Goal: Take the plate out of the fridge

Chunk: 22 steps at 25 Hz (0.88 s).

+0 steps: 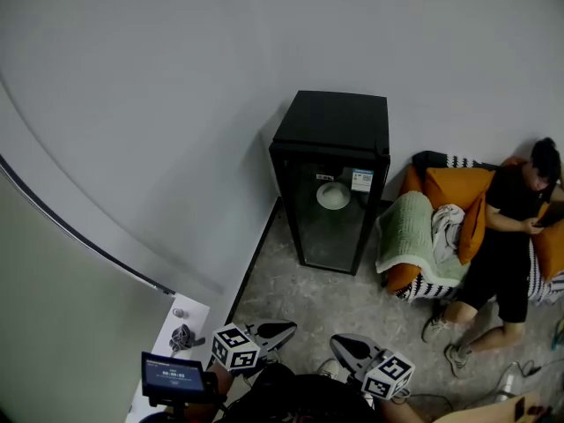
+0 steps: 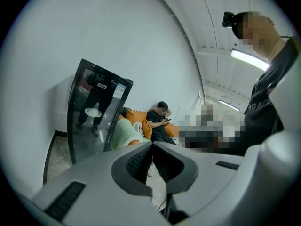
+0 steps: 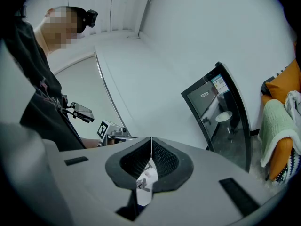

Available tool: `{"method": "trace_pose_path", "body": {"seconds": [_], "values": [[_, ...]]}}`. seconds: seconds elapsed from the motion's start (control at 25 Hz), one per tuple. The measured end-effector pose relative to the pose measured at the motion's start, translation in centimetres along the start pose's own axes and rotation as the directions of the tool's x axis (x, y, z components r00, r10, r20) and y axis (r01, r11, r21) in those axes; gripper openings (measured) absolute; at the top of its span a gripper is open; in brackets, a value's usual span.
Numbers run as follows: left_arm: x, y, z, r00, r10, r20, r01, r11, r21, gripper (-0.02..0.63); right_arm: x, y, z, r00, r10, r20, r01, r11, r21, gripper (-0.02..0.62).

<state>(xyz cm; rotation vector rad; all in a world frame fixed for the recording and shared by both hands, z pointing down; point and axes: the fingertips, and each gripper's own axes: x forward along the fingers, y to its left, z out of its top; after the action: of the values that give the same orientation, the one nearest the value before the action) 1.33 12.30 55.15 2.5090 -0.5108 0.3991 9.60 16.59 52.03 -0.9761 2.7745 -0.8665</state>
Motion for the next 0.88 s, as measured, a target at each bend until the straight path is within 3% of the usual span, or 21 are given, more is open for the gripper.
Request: {"method": "trace_pose_path", "body": {"seconds": [0.36,0.88], "values": [[0.1,4.4,2.1,0.994,0.112,0.012,-0.112,0.994,0.016,0.006,-1.6,-0.9,1.0,0.999,-0.025,0.03,0.025,1.0,-0.007,0.008],[1.2,20.2,9.1,0.975,0.222,0.029,-0.223,0.975,0.021,0.006,1.5,-4.9,4.2,0.973,-0.202,0.112,0.198,0.979,0.047,0.008]]}}
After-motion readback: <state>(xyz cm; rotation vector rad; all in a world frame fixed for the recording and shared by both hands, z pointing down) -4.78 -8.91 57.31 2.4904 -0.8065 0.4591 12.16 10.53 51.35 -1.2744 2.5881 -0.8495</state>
